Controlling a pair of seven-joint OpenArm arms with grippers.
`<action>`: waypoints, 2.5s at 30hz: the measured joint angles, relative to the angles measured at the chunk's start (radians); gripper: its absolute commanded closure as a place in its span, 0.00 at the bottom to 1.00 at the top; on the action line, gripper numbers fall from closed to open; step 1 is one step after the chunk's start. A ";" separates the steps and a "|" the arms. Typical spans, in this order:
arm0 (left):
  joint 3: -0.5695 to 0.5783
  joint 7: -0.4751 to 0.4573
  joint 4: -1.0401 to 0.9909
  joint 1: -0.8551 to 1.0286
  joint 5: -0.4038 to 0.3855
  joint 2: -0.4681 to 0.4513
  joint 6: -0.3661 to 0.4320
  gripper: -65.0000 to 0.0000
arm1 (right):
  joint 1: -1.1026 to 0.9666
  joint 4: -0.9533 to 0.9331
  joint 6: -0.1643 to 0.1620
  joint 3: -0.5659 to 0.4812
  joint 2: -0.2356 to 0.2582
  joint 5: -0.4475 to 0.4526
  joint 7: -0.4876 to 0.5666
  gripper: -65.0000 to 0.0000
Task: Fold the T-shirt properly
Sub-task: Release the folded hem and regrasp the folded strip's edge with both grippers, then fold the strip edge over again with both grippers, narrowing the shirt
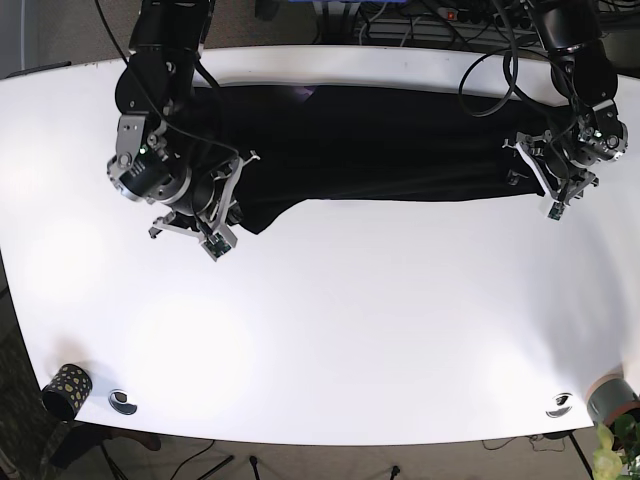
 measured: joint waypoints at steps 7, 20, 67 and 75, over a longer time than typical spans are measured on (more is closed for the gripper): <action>-0.001 0.000 0.000 -0.001 -0.002 -0.002 0.000 0.42 | -0.138 0.042 -0.003 0.030 -0.009 0.045 -0.017 1.00; 0.001 -0.001 -0.001 -0.001 -0.003 -0.002 0.000 0.42 | -0.198 0.006 -0.003 0.275 -0.011 0.122 0.057 0.40; 0.057 0.024 -0.060 -0.135 0.017 -0.008 -0.005 0.42 | 0.097 -0.566 0.003 0.129 0.112 0.127 0.294 0.44; -0.116 0.048 0.103 -0.135 -0.164 0.009 -0.002 0.39 | 0.085 -0.493 -0.003 0.129 0.114 0.112 0.265 0.44</action>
